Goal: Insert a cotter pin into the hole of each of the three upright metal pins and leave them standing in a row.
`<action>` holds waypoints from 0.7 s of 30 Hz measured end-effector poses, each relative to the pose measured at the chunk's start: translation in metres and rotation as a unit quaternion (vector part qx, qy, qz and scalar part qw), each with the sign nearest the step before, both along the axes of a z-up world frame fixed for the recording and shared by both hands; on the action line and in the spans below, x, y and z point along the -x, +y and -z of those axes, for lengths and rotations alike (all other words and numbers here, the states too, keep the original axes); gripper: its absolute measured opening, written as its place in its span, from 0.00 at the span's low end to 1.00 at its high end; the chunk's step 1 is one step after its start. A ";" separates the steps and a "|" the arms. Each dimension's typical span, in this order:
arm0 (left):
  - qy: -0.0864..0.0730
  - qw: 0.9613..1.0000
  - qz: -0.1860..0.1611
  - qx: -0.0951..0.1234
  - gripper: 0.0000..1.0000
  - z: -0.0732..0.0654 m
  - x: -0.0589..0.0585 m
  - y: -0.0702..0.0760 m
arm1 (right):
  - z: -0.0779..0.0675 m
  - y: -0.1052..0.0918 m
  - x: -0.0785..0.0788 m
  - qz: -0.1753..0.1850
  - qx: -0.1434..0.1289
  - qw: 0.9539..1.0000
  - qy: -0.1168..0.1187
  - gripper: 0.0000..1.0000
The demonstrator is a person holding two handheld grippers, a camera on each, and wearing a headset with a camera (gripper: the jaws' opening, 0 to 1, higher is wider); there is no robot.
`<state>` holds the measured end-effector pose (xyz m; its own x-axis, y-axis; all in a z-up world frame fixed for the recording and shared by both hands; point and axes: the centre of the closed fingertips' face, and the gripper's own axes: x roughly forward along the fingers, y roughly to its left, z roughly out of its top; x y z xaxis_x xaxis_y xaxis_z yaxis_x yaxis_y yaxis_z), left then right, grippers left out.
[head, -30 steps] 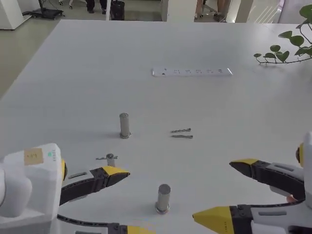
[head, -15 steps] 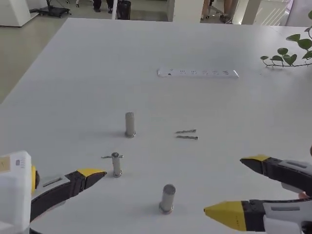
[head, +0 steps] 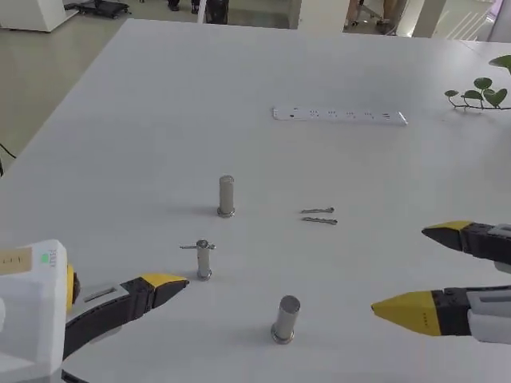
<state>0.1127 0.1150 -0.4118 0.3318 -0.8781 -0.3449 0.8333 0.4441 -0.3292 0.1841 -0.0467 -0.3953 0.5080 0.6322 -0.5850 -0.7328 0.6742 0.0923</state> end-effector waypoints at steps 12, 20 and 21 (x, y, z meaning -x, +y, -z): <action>-0.002 1.000 -0.014 -0.010 0.99 0.000 -0.008 0.004 | -0.008 -0.005 -0.032 -0.039 0.057 0.998 -0.010 0.81; -0.002 1.000 -0.016 -0.016 0.99 0.000 -0.009 0.003 | -0.008 0.000 -0.052 -0.077 0.093 0.993 -0.019 0.77; -0.003 1.000 -0.016 -0.017 0.99 -0.001 -0.009 0.003 | -0.007 0.001 -0.054 -0.082 0.099 0.991 -0.021 0.76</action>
